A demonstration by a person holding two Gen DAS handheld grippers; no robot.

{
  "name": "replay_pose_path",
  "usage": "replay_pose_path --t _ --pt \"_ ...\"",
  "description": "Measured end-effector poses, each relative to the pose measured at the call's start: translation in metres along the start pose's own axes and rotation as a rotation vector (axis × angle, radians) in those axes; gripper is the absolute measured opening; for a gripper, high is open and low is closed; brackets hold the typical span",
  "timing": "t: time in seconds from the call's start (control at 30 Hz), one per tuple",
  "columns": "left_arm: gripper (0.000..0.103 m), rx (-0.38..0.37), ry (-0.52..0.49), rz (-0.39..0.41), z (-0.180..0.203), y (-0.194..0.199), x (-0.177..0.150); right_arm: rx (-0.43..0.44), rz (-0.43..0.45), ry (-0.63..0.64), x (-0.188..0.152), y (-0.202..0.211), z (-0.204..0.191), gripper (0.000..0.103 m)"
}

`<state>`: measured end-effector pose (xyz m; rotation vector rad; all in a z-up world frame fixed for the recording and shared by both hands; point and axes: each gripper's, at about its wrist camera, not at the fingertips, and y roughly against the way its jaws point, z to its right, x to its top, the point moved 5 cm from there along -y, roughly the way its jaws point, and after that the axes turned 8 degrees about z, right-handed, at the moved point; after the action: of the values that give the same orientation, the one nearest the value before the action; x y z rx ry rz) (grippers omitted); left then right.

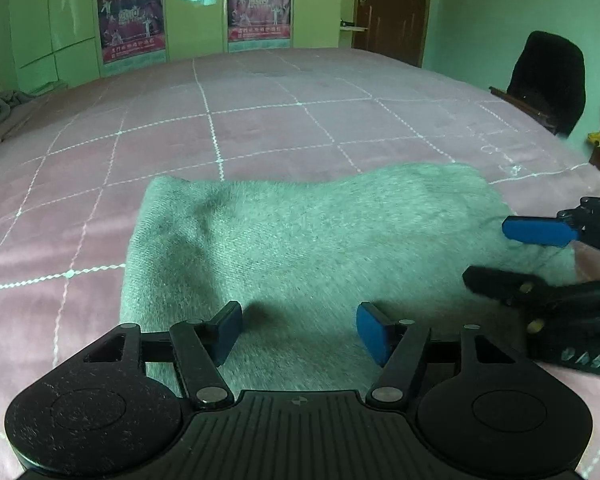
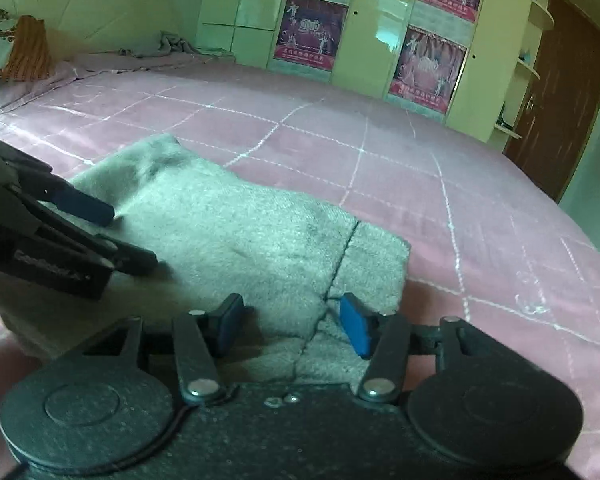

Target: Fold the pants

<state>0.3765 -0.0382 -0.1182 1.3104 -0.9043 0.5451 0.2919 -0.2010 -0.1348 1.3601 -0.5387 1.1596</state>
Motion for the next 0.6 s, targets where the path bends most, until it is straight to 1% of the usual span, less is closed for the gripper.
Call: replay_pose_path --t 0.1,0.13,0.17,0.2,0.27,0.3,0.33,0.37,0.43,0.47,0.53,0.57,0.6 --pt "0.064 0.000 -0.002 0.041 0.006 0.017 -0.004 0.011 0.043 -0.046 0.009 0.018 0.005 0.053" --pt "0.067 -0.011 -0.003 0.031 0.011 0.020 -0.010 0.003 0.073 -0.046 0.011 0.026 0.005 0.055" --pt "0.070 -0.012 -0.026 0.016 0.016 0.019 -0.017 -0.001 0.091 -0.047 0.011 0.031 0.005 0.057" --pt "0.071 0.000 -0.057 0.030 0.020 0.021 -0.023 -0.001 0.090 -0.050 0.006 0.034 0.002 0.060" --pt "0.072 -0.001 -0.058 0.050 0.018 0.032 -0.023 -0.017 -0.022 -0.034 -0.015 0.018 0.003 0.059" --pt "0.072 -0.009 -0.044 0.082 0.012 0.044 -0.021 -0.014 -0.022 -0.032 -0.019 0.017 0.003 0.059" --pt "0.074 -0.013 -0.041 0.123 0.003 0.055 -0.020 -0.010 -0.001 -0.049 -0.017 0.025 0.005 0.060" --pt "0.080 -0.002 -0.039 0.147 -0.008 0.062 -0.019 0.008 0.029 -0.086 -0.013 0.037 0.009 0.062" --pt "0.083 0.020 -0.020 0.164 -0.036 0.070 -0.018 0.041 0.102 -0.186 -0.008 0.060 0.026 0.079" --pt "0.084 0.017 0.005 0.162 -0.051 0.071 -0.019 0.058 0.121 -0.253 -0.009 0.068 0.039 0.080" --pt "0.084 -0.011 0.088 0.100 -0.085 0.063 -0.024 0.094 0.118 -0.403 -0.018 0.074 0.069 0.080" --pt "0.083 -0.033 0.133 0.077 -0.098 0.059 -0.027 0.106 0.104 -0.474 -0.024 0.073 0.081 0.080" --pt "0.083 -0.081 0.183 0.049 -0.108 0.054 -0.029 0.138 0.072 -0.573 -0.031 0.066 0.096 0.079"
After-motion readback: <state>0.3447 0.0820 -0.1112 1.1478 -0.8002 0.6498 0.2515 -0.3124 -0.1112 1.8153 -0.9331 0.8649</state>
